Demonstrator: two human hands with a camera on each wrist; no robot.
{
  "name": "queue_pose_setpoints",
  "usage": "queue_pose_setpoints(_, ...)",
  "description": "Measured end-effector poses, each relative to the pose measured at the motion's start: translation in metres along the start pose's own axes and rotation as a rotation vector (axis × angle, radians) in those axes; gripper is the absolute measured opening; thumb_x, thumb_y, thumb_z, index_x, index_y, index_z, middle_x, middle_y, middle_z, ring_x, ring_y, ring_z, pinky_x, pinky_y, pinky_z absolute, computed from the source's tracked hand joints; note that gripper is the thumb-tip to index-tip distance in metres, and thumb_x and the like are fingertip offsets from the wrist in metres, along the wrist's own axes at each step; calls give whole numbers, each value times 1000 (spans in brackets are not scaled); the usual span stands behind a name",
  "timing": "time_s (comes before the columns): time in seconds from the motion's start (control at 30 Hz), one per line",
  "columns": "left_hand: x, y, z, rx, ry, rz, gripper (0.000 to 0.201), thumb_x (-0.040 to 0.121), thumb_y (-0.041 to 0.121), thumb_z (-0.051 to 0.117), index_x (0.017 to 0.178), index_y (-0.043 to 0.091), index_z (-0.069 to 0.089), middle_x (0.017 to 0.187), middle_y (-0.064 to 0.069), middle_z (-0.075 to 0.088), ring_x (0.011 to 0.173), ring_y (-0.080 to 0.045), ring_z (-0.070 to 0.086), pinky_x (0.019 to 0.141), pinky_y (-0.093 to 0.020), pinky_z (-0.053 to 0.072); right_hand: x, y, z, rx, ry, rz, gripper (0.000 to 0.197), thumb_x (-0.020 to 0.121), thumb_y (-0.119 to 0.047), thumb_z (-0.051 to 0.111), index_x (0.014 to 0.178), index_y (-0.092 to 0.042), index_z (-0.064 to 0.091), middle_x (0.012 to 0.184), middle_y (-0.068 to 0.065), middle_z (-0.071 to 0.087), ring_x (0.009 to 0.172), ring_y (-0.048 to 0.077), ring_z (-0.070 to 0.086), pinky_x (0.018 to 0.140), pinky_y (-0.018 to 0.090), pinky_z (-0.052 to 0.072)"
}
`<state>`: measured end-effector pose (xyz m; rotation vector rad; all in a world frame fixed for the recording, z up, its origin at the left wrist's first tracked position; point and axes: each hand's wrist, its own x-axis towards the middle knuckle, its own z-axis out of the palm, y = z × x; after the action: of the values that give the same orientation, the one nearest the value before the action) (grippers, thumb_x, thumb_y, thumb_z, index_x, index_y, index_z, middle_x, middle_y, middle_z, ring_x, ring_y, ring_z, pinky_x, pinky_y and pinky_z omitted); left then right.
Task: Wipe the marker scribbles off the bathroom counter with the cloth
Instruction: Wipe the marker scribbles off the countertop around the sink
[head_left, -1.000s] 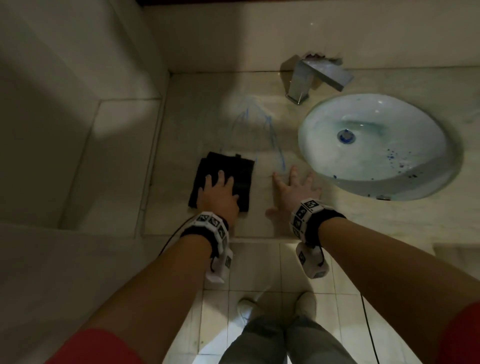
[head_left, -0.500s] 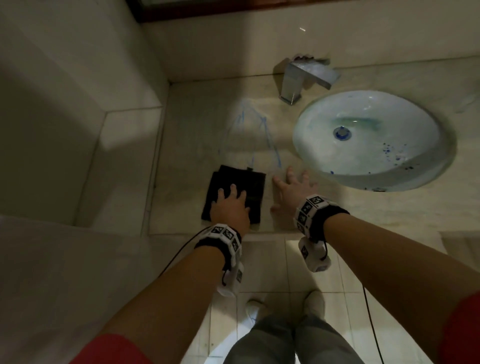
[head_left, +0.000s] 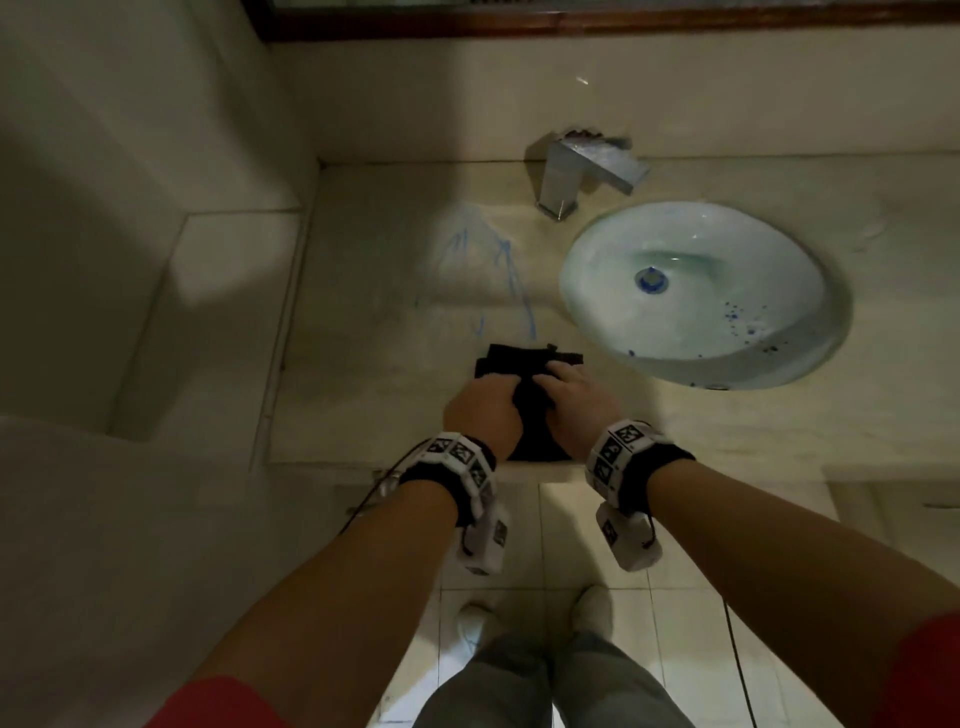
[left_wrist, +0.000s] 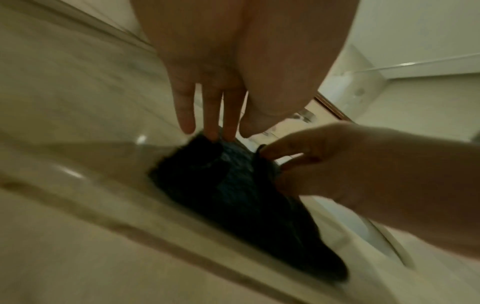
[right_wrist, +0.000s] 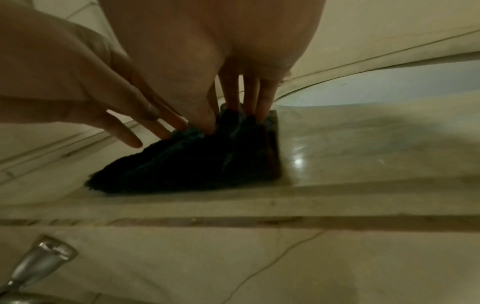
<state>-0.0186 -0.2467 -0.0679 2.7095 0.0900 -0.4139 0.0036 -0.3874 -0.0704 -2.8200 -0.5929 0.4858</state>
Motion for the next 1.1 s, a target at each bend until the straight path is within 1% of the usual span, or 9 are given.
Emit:
queue_pose_setpoints(0.07, -1, -24, -9, 25, 85, -80, 30, 93, 24, 44, 113, 24, 66, 114, -2, 64, 102, -27, 60, 83, -39, 53, 5, -13, 6, -81, -14, -17, 55, 92, -21, 50, 146, -24, 38, 156, 9, 24, 136, 34, 28, 109, 42, 36)
queue_pose_setpoints(0.13, -1, -48, -12, 54, 93, -204, 33, 92, 24, 48, 123, 27, 60, 128, 0, 55, 119, -27, 49, 92, -44, 47, 10, -27, 13, -134, -122, 22, 61, 96, -40, 48, 151, -36, 23, 161, 4, 9, 141, 36, 20, 108, 46, 37)
queue_pose_setpoints(0.2, -1, -70, -14, 62, 44, -291, 39, 91, 27, 51, 130, 32, 52, 138, 1, 44, 127, -28, 38, 99, -51, 40, 15, -38, 21, -200, -248, 83, 67, 94, -59, 42, 151, -44, 10, 163, -1, -4, 145, 39, 9, 112, 49, 31)
queue_pose_setpoints(0.27, -1, -88, -19, 79, 28, -342, 40, 90, 28, 51, 130, 33, 50, 141, -1, 39, 127, -29, 35, 100, -54, 36, 19, -37, 24, -233, -302, 105, 73, 92, -65, 40, 150, -47, 1, 162, -4, -13, 147, 40, -2, 115, 51, 22)
queue_pose_setpoints(0.33, -2, -103, -24, 92, 16, -381, 42, 89, 30, 52, 130, 31, 47, 141, -3, 37, 127, -31, 33, 99, -55, 35, 22, -28, 20, -238, -311, 116, 76, 91, -65, 41, 150, -49, -4, 161, -7, -17, 147, 40, -7, 117, 51, 19)
queue_pose_setpoints(0.47, -5, -124, -31, 85, -33, -479, 55, 86, 41, 57, 137, 37, 38, 149, -2, 26, 133, -32, 25, 102, -58, 34, 29, -13, 10, -208, -326, 175, 78, 91, -63, 46, 150, -49, -3, 161, -8, -16, 147, 39, -8, 117, 50, 19)
queue_pose_setpoints(0.63, -4, -126, -30, 87, -53, -479, 58, 86, 43, 59, 139, 39, 35, 157, 0, 16, 136, -32, 19, 103, -62, 28, 32, -16, 12, -203, -348, 190, 80, 91, -62, 46, 150, -47, -5, 161, -5, -18, 146, 41, -9, 119, 50, 17)
queue_pose_setpoints(0.9, -2, -125, -33, 106, -47, -475, 58, 85, 42, 62, 137, 39, 36, 152, 1, 21, 131, -31, 26, 96, -56, 38, 74, -7, -7, -195, -411, 164, 80, 92, -60, 45, 151, -45, -6, 161, -3, -20, 146, 41, -12, 119, 52, 12)
queue_pose_setpoints(1.1, 3, -124, -30, 109, -54, -501, 60, 84, 40, 65, 137, 36, 38, 152, -4, 22, 133, -33, 24, 100, -60, 38, 131, -7, -25, -201, -393, 116, 81, 92, -61, 47, 152, -43, -4, 162, -2, -16, 146, 42, -9, 119, 54, 13)
